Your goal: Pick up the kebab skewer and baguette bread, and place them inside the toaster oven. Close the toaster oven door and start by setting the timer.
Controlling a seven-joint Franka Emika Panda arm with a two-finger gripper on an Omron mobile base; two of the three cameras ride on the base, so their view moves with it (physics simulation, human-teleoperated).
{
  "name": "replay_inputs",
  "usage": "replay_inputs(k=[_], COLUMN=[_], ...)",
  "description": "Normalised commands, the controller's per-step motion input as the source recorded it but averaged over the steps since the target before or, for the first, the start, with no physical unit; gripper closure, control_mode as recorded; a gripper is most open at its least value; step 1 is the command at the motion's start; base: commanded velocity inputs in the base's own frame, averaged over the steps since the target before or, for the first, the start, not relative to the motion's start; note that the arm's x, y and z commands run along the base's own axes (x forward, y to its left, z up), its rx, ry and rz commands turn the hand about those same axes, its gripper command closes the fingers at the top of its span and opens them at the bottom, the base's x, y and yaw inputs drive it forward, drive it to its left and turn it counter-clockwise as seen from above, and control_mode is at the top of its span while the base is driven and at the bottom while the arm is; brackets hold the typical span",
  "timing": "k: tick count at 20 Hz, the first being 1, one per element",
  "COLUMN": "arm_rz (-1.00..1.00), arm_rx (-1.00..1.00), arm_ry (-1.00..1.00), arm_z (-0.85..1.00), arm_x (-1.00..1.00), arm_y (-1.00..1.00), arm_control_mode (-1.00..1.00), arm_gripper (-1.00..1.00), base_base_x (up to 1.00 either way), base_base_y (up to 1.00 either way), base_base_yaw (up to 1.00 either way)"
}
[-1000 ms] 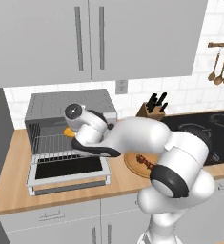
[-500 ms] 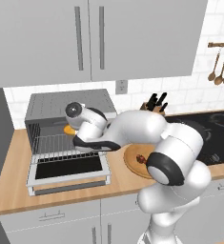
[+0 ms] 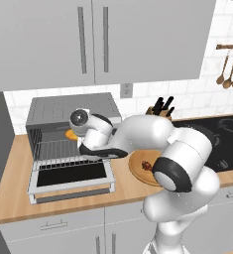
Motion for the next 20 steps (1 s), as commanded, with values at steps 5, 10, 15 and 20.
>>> replay_inputs(k=[5, 10, 15, 20], arm_rz=[0.00, 0.00, 0.00, 0.00], arm_rx=[0.00, 0.00, 0.00, 0.00], arm_ry=[0.02, 0.00, 0.00, 0.02], arm_z=[-0.03, 0.00, 0.00, 0.08], arm_x=[0.02, 0.00, 0.01, -0.01], arm_y=[0.01, 0.00, 0.00, 0.00], arm_control_mode=[-1.00, -1.00, -1.00, -1.00], arm_gripper=[-1.00, -1.00, -1.00, -1.00], base_base_x=[0.00, 0.00, 0.00, 0.00], base_base_y=[0.00, 0.00, 0.00, 0.00], base_base_yaw=[0.00, 0.00, 0.00, 0.00])
